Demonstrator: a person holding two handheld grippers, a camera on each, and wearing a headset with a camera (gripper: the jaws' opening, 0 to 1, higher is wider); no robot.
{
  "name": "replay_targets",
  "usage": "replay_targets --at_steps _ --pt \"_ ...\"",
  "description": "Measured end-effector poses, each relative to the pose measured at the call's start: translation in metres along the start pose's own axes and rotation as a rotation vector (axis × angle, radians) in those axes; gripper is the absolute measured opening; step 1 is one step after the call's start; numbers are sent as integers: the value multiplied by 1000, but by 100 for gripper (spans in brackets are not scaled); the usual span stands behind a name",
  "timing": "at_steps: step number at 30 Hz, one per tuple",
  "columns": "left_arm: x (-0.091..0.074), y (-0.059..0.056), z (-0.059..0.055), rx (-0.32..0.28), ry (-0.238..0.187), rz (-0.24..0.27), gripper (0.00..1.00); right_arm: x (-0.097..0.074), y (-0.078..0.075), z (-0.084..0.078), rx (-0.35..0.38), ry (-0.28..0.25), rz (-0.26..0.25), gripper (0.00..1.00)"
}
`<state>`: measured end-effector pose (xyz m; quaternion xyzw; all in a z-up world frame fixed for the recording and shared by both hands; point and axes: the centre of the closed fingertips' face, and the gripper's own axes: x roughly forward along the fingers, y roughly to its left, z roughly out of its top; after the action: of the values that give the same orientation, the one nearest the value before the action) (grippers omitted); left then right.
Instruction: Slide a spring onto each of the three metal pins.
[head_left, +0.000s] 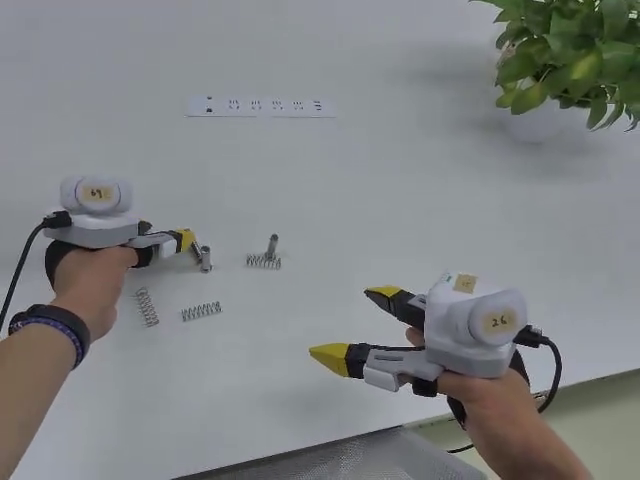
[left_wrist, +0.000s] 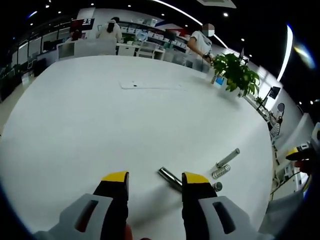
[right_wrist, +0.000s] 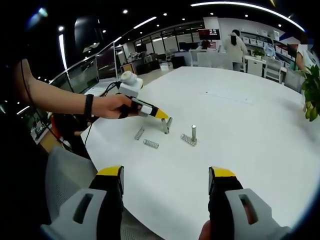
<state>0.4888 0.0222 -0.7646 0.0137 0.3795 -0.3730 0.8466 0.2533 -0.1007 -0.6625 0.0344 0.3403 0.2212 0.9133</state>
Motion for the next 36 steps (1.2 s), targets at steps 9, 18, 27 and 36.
replay_targets --at_steps 9,18,27,36 --pt "9 -2 -4 83 34 31 41 3 -1 -2 5 8 3 68" --pt "9 -5 -8 122 58 29 43 4 -1 -2 6 10 5 68" --pt "-1 2 -13 153 86 44 43 4 0 -1 5 7 6 68" --pt "-3 3 -20 166 118 42 43 5 2 -2 4 7 11 67"
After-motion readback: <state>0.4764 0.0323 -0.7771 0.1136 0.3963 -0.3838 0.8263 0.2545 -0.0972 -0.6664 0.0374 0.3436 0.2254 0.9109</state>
